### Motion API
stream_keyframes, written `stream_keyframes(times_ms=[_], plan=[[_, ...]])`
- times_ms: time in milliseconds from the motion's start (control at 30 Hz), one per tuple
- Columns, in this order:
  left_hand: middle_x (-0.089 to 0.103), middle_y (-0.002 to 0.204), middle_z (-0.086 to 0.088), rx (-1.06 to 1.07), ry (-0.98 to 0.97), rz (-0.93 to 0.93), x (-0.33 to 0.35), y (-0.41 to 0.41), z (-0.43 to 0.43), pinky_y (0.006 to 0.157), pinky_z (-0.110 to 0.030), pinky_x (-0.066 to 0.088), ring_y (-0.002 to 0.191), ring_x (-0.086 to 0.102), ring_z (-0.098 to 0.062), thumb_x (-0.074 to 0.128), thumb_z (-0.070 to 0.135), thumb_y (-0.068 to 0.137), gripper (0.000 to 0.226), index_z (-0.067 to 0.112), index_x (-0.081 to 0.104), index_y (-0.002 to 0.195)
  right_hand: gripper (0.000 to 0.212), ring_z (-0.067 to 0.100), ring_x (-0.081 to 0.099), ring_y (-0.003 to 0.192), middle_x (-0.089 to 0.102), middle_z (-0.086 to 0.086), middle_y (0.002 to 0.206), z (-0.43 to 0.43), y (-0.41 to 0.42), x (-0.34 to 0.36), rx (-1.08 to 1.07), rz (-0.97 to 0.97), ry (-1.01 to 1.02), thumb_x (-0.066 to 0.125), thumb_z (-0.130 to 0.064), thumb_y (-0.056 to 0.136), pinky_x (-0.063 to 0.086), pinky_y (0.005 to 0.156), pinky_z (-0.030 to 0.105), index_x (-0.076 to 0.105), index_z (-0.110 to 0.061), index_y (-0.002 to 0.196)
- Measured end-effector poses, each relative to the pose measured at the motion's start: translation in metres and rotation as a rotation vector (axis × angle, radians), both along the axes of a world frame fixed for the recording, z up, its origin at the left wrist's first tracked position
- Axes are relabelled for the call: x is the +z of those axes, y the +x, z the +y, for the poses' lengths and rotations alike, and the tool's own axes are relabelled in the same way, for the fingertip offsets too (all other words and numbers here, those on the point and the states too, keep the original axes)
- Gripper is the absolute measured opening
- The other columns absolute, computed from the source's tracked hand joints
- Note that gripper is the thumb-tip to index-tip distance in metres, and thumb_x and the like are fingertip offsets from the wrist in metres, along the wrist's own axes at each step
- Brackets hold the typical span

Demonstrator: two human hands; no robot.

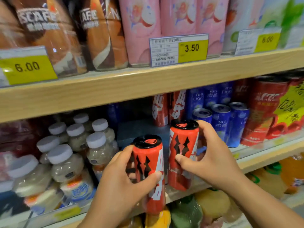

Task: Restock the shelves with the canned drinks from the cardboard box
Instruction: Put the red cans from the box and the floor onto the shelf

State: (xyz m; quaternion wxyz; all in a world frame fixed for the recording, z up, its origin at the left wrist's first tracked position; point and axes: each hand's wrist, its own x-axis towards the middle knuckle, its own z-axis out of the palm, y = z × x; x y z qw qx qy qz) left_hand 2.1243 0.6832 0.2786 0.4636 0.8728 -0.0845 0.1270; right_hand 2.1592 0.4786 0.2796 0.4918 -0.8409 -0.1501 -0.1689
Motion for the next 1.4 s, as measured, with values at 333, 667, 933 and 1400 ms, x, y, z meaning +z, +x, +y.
stream_keyframes(times_ms=[333, 667, 933, 1400], plan=[[0.068, 0.096, 0.011, 0.044, -0.059, -0.002, -0.011, -0.019, 0.024, 0.058, 0.002, 0.042, 0.084, 0.062, 0.01, 0.083, 0.025, 0.061, 0.047, 0.042, 0.058, 0.097, 0.049, -0.001, 0.062, 0.084, 0.065, -0.011, 0.094, 0.033, 0.02, 0.016, -0.034, -0.091, 0.054, 0.079, -0.038, 0.065, 0.048, 0.071, 0.016, 0.046, -0.031, 0.101], [0.07, 0.097, 0.014, 0.08, -0.065, -0.035, -0.008, -0.019, 0.044, 0.064, -0.001, 0.044, 0.086, 0.059, 0.013, 0.083, 0.031, 0.063, 0.044, 0.039, 0.061, 0.101, 0.084, 0.03, 0.044, 0.125, 0.04, 0.011, 0.14, 0.099, 0.108, 0.036, -0.217, -0.15, -0.065, 0.076, -0.029, 0.073, 0.036, 0.101, 0.034, 0.028, -0.016, 0.141], [0.071, 0.093, 0.017, 0.08, -0.074, -0.088, 0.002, -0.024, 0.053, 0.064, -0.001, 0.044, 0.086, 0.06, 0.01, 0.082, 0.033, 0.062, 0.044, 0.039, 0.062, 0.101, 0.087, 0.036, 0.048, 0.122, 0.041, 0.018, 0.139, 0.122, 0.125, 0.027, -0.26, -0.113, -0.085, 0.074, -0.02, 0.076, 0.042, 0.095, 0.035, 0.021, -0.017, 0.145], [0.07, 0.089, 0.013, 0.105, -0.063, -0.104, 0.011, -0.021, 0.053, 0.056, -0.006, 0.045, 0.081, 0.062, 0.009, 0.081, 0.029, 0.064, 0.034, 0.036, 0.062, 0.09, 0.082, 0.037, 0.043, 0.125, 0.028, 0.019, 0.144, 0.12, 0.104, 0.023, -0.26, -0.038, -0.027, 0.071, -0.013, 0.079, 0.039, 0.101, 0.038, 0.018, -0.007, 0.14]])
